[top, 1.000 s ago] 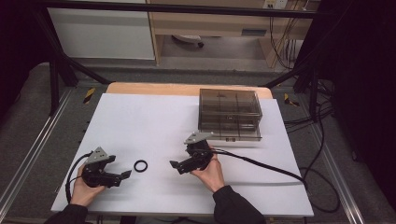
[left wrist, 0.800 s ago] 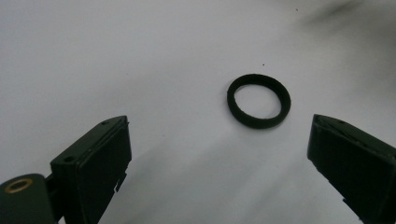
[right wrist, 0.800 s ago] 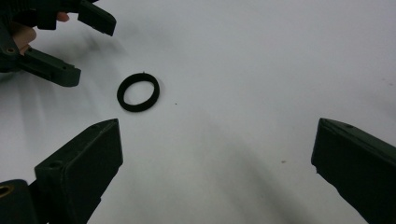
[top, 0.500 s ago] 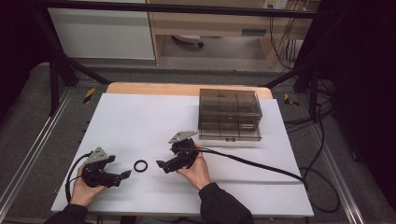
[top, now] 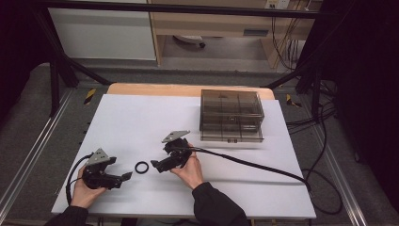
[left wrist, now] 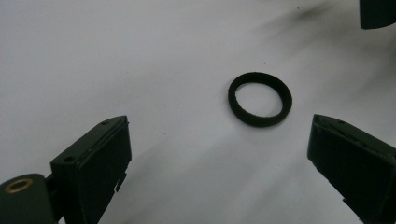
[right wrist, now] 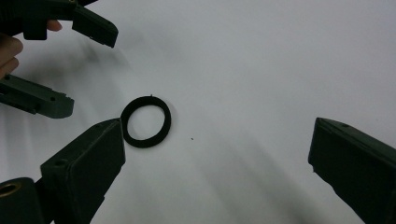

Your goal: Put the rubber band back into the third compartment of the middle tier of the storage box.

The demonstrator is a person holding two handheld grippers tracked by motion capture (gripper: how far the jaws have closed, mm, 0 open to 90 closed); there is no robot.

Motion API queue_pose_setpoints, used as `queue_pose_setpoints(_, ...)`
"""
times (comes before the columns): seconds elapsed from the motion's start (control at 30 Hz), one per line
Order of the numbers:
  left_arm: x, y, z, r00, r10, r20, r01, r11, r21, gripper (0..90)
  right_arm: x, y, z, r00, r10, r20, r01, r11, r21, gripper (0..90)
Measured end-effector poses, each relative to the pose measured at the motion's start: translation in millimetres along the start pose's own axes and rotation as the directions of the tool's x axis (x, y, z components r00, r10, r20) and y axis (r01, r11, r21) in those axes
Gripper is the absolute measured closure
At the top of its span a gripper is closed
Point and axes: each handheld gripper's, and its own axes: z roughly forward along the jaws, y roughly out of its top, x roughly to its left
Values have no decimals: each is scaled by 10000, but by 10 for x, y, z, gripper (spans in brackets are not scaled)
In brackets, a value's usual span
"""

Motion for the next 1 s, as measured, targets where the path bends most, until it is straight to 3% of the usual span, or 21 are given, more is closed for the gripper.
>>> queue_pose_setpoints(0.43, 1, -1, 2, 10000, -6, 5, 6, 10000, 27, 61, 45, 84, 170, 10000, -16, -78, 17, 9999, 159, 104)
queue_pose_setpoints(1.0, 2, -2, 3, 10000, 3, -7, -3, 10000, 65, 61, 164, 94, 380, 9984, -347, -442, 372, 9977, 564, 372)
